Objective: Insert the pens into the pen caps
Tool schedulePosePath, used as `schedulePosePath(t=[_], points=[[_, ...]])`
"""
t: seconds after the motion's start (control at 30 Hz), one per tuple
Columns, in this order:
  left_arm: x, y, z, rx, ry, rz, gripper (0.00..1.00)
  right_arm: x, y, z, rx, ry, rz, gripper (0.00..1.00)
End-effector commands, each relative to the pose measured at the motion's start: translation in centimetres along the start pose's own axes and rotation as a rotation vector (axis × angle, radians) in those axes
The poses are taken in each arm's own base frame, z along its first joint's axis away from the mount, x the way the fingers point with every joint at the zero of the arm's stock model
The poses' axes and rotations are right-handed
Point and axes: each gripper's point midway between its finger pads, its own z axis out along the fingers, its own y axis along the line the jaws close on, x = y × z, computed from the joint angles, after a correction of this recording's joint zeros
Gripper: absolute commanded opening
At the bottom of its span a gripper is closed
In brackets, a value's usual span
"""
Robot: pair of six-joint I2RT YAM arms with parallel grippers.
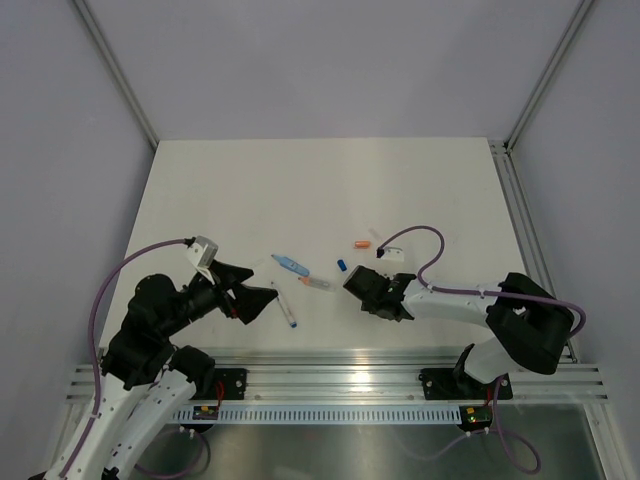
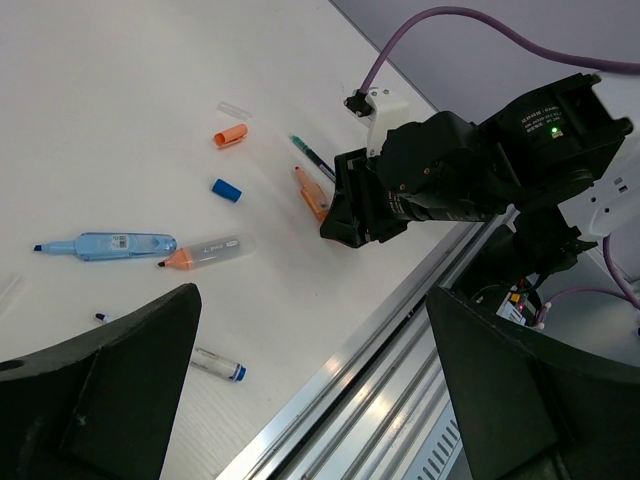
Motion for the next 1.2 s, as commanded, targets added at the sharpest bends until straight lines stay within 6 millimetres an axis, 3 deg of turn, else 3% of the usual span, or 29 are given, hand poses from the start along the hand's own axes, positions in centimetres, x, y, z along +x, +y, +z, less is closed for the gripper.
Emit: schedulePosePath(t=[0.0,0.17,0.37,0.53,0.8,0.97,1.03,1.17], points=[[-0.3,-0.1,0.3,0.012,-0.009,-0.003,0.99,-0.3,-0.1,0.7,0.017,-0.028,0.037,0.47],[-0.4,0.0,0.3,0.006,-0.011,-0.006,0.99,-0.1,-0.1,1.1,0.033,-0.019,0.028,0.42],[-0.3,0.1,0.4,0.004,-0.006,-0.01,0.99,-0.2,0.1,0.4,0.004,-0.012,0.041,0.46],[-0.3,0.1,0.3,0.004,-0.01,-0.011,0.99,0.0,-0.5,0.5,0.022,-0.011,0.036,0.42],[-0.3,0.1,0.4,0.005,-0.008,-0.011,0.99,0.1,-1.1,0.4,0.033,-0.019,0.021,0.15],[0.0,0.5,0.8,-0.009,0.009,-0.027,0.99,-2.6,1.1,-3.7,-0.09,-0.116,-0.007,0.13],[0.0,0.6,0.9,-0.015,0.016,-0.034,0.99,-3.8,2.8,-6.7,-0.205,-0.136,-0.023,0.13],[-0.4,0.7,1.7,-0.025,0.02,-0.108,0.97,-5.3,4.5,-11.8,-0.377,-0.177,-0.056,0.13]])
